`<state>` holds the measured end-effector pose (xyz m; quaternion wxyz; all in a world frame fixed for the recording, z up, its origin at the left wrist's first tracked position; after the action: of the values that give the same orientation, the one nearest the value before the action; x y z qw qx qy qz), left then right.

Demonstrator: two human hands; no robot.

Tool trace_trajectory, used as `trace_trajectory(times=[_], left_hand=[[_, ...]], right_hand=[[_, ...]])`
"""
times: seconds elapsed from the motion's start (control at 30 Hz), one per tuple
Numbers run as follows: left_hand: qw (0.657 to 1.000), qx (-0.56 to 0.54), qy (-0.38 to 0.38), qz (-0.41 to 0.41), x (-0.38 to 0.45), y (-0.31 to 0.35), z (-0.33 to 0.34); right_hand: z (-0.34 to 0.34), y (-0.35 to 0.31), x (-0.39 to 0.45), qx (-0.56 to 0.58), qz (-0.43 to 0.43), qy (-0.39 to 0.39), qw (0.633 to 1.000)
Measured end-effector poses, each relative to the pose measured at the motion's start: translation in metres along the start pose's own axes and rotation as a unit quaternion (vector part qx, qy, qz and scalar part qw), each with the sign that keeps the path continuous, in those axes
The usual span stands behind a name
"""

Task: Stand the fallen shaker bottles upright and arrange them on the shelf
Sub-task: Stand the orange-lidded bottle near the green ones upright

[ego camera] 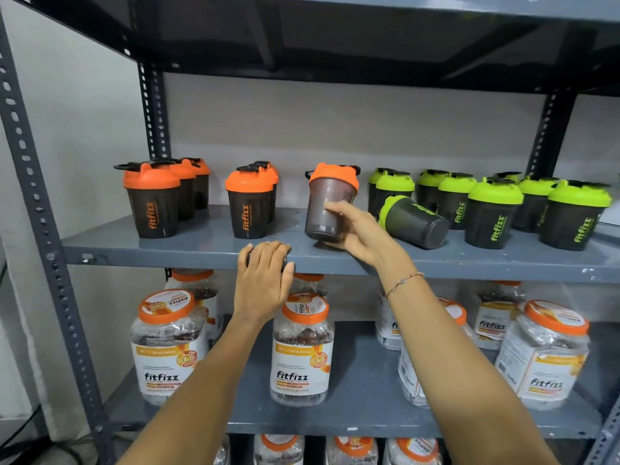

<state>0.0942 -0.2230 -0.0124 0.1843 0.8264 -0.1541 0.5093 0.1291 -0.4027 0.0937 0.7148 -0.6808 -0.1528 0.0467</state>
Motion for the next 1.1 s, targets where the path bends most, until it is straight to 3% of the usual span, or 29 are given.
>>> trace_trajectory(times=[0.1,0.2,0.3,0.4,0.6,0.8,1.1], left_hand=[[1.000,0.002,0.002,-0.001,0.000,0.000,0.001],[1.000,0.007,0.001,0.000,0.001,0.000,0.002],[1.000,0.008,0.002,0.004,0.001,-0.001,0.002],[1.000,0.012,0.008,0.012,0.001,-0.002,0.003],[0.999,0.022,0.021,0.019,0.001,-0.003,0.006],[0.999,0.023,0.023,0.025,0.000,-0.005,0.006],[0.999,0.027,0.033,0.029,0.000,-0.006,0.007]], right_hand=[[0.003,0.002,0.005,-0.099,-0.044,0.102,0.989],[0.002,0.001,0.013,-0.248,-0.084,0.187,0.947],[-0.001,0.004,0.021,-0.367,-0.068,0.228,0.899],[-0.001,0.006,0.025,-0.409,-0.066,0.219,0.883],[0.000,0.006,0.029,-0.394,-0.059,0.178,0.900],[-0.008,0.009,0.030,-0.388,-0.022,0.090,0.917],[-0.010,0.010,0.030,-0.393,-0.014,0.085,0.915]])
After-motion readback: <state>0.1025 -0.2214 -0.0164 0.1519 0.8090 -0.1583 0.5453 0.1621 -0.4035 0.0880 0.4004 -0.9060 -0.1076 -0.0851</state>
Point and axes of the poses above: each hand's wrist, its own x-axis towards the middle knuckle, its own z-axis out of the palm, y = z × x, the point moved 1 cm from there along x, towards the middle knuckle, and after that the axes turned 14 degrees about -x, right-handed, at the moved point
